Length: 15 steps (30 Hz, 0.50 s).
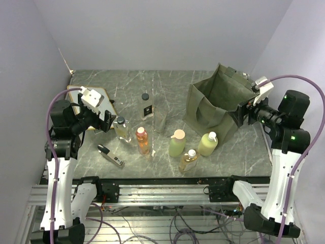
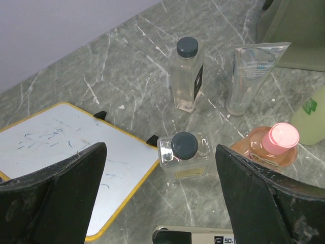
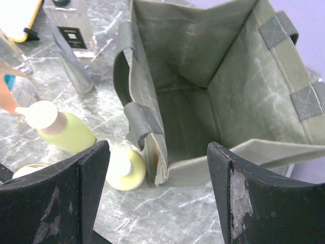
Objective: Place the personal care products into the canvas bag
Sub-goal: Move the canvas bag to the center of the board.
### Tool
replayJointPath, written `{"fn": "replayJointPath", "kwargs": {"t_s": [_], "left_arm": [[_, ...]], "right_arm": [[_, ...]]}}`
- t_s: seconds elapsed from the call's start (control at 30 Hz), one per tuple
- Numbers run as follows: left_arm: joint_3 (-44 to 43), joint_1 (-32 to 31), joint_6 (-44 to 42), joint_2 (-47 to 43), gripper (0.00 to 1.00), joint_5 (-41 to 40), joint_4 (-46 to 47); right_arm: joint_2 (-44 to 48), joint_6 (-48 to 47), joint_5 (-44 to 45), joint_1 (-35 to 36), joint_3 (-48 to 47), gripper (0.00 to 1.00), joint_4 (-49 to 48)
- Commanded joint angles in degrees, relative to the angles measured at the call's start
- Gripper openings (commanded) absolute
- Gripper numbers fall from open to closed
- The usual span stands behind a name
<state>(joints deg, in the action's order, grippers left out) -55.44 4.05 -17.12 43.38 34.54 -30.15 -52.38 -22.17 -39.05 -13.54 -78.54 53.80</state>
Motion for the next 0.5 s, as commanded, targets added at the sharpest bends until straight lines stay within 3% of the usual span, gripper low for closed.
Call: {"fn": "replayJointPath", "kwargs": {"t_s": [0.0, 0.23, 0.3, 0.4, 0.47], "left_arm": [[-2.05, 0.54, 0.12, 1.96, 0.99, -2.12, -0.91], [-2.81, 0.52, 0.66, 4.94, 0.99, -3.96, -1.28], [-3.23, 0.54, 0.95, 5.62, 0.99, -4.89, -0.99], [-4.21, 0.52, 0.87, 6.61, 0.99, -6.25, -1.31], [-4.83, 0.52, 0.7, 7.16, 0.99, -7.11, -1.71]], "right_arm": [[-2.99, -3.66, -6.37, 0.0, -3.42, 0.75, 4.15], [-6.01, -5.49, -8.26, 3.78, -5.52, 0.74, 3.32], [-7.25, -4.26, -4.56, 8.87, -5.65, 0.74, 2.09], [-8.49, -0.61, 6.19, 22.85, -5.15, 0.74, -1.84], [-10.52, -0.02, 7.18, 27.54, -5.51, 0.74, -3.16]]}}
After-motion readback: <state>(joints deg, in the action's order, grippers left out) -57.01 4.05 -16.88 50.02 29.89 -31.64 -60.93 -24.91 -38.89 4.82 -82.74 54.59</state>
